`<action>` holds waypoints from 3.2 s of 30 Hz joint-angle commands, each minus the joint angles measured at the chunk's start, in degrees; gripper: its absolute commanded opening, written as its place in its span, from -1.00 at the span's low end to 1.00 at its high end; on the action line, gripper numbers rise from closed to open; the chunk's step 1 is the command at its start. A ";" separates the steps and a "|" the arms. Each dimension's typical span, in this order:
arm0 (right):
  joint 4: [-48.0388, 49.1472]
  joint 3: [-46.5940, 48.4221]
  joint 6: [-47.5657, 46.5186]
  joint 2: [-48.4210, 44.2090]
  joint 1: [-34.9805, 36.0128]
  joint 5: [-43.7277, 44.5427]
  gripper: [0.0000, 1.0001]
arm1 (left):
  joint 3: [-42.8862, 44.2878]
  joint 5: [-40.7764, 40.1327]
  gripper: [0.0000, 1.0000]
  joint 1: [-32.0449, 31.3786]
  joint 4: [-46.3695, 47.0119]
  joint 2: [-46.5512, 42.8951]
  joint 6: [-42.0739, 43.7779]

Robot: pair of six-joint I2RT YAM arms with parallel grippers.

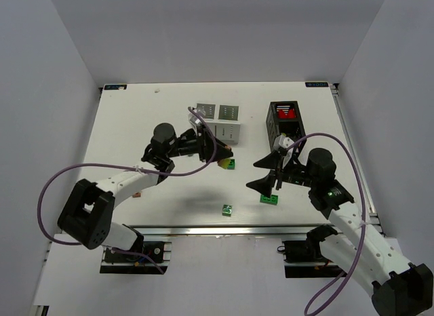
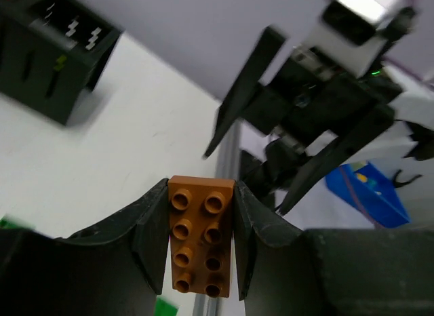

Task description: Sort the legos into containers by color

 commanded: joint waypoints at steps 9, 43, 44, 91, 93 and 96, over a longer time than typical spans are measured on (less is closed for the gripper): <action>13.48 -3.21 13.39 -1.76 0.54 -2.92 0.79 | -2.13 -3.63 -1.00 -9.70 44.28 11.31 -21.67; 22.53 -5.58 18.76 2.11 2.91 -5.73 -0.08 | -3.89 -7.85 -1.00 -15.07 29.52 6.83 -6.38; 22.97 -5.76 18.23 2.11 2.91 -6.44 -0.17 | -3.80 -7.85 -1.00 -15.06 28.74 6.57 -6.11; 4.34 14.72 -1.72 20.48 -13.00 46.03 -1.00 | 2.44 -31.94 -1.00 4.62 -13.46 -15.68 11.03; 4.43 14.54 -2.16 21.70 -13.08 45.41 -1.00 | 2.35 -31.06 -1.00 5.58 -12.93 -15.06 10.07; 4.60 14.81 -2.78 23.46 -13.00 46.81 -1.00 | 2.27 -30.18 -1.00 6.03 -12.49 -15.06 9.71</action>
